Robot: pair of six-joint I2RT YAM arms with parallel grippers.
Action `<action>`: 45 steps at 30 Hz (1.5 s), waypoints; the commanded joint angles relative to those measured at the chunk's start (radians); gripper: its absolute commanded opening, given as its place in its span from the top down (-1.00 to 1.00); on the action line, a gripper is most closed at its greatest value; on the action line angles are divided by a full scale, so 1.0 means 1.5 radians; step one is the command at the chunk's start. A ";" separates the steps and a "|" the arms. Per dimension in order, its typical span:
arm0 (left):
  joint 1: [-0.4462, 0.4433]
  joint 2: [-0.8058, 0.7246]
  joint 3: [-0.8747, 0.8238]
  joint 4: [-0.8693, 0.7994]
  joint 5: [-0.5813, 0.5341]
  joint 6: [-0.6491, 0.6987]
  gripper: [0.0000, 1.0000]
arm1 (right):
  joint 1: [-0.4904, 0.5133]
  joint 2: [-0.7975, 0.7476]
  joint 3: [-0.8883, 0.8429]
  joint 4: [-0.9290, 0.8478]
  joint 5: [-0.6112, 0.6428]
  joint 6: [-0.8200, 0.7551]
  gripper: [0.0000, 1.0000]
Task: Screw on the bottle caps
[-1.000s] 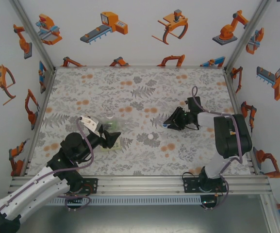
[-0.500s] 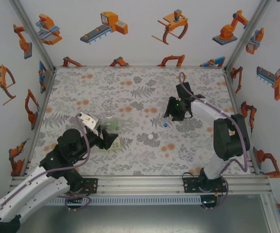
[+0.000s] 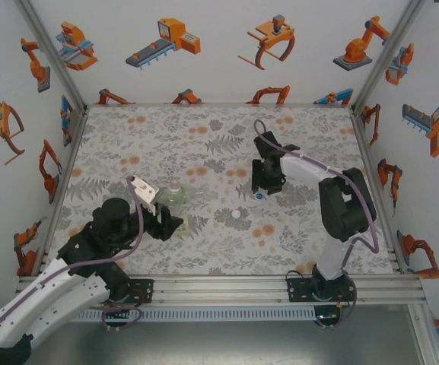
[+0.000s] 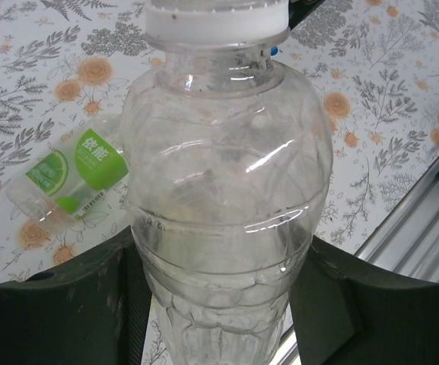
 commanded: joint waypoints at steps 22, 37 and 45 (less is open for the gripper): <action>0.005 0.088 0.033 0.037 0.032 -0.004 1.00 | 0.026 0.049 -0.036 0.019 0.020 -0.038 0.23; 0.005 0.151 0.063 0.022 0.142 0.129 1.00 | 0.039 -0.080 -0.037 -0.046 0.024 -0.094 0.55; 0.010 0.202 0.095 0.017 0.259 0.254 1.00 | 0.049 -0.232 -0.020 -0.069 -0.115 -0.153 0.56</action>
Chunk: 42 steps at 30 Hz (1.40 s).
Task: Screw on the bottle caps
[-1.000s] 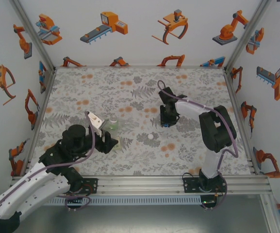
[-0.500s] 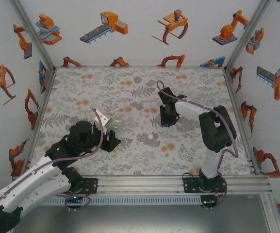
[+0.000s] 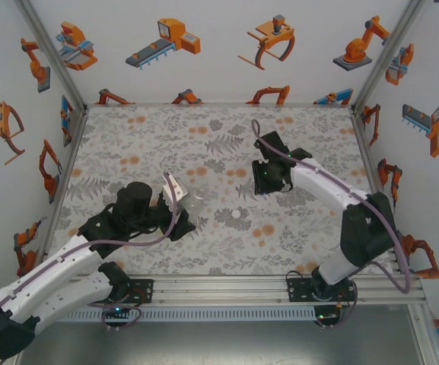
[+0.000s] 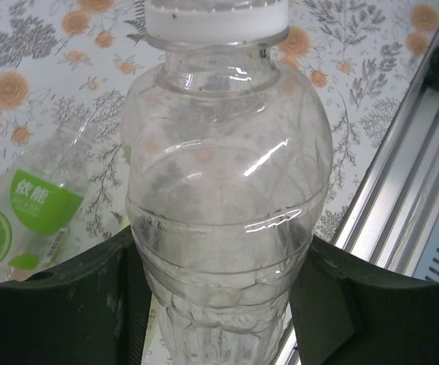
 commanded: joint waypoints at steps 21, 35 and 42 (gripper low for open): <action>-0.008 0.066 0.130 -0.149 0.175 0.358 1.00 | 0.151 -0.340 -0.048 0.177 -0.442 -0.281 0.95; -0.008 0.104 0.137 -0.154 0.228 0.324 1.00 | 0.258 -0.323 0.000 0.089 -0.375 -0.466 1.00; -0.009 0.123 0.151 -0.154 0.254 0.315 1.00 | 0.269 -0.314 0.006 0.086 -0.383 -0.473 1.00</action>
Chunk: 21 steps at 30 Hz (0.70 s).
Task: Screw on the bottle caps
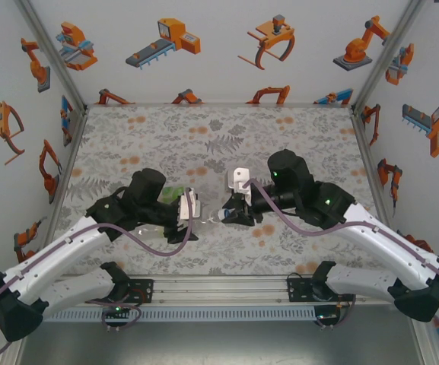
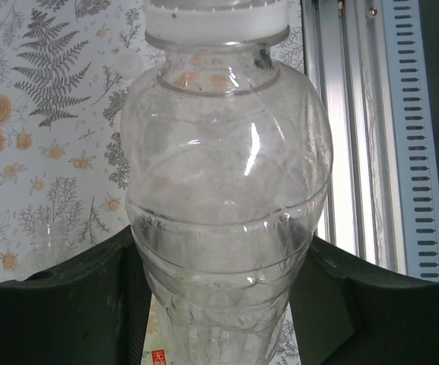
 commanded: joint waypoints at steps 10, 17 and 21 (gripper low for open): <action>-0.002 0.032 0.049 -0.024 0.068 -0.013 1.00 | 0.024 0.021 0.032 -0.028 -0.008 -0.048 1.00; -0.002 0.045 0.056 -0.046 0.086 -0.003 1.00 | 0.028 0.020 0.038 -0.038 0.005 -0.065 1.00; -0.002 0.065 0.074 -0.079 0.085 0.006 1.00 | 0.037 0.025 0.060 -0.071 0.016 -0.085 1.00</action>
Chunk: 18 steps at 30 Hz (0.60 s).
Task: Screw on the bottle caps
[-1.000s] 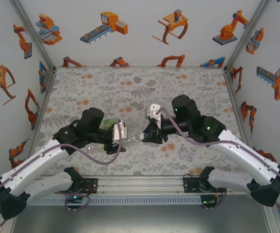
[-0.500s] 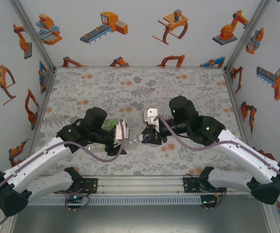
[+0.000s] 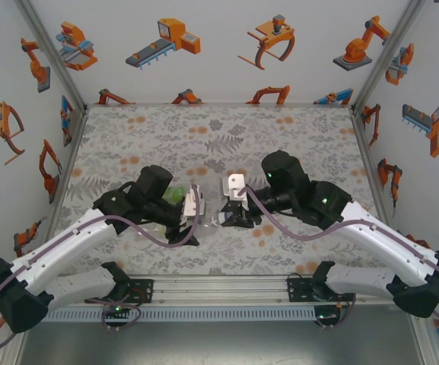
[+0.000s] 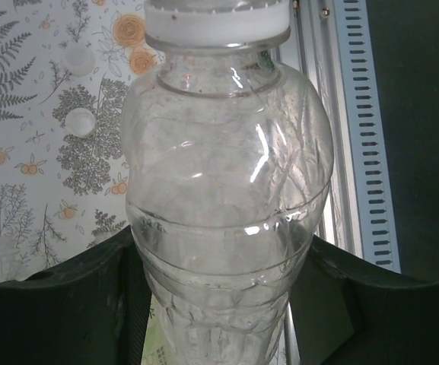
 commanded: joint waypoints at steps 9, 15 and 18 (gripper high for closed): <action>-0.002 0.049 0.076 -0.071 0.060 0.032 1.00 | 0.055 0.041 0.107 -0.144 0.053 -0.103 1.00; -0.002 0.076 0.104 -0.114 0.081 0.051 1.00 | 0.093 0.061 0.144 -0.196 0.097 -0.144 1.00; -0.001 0.085 0.114 -0.129 0.095 0.057 1.00 | 0.111 0.063 0.153 -0.207 0.121 -0.162 1.00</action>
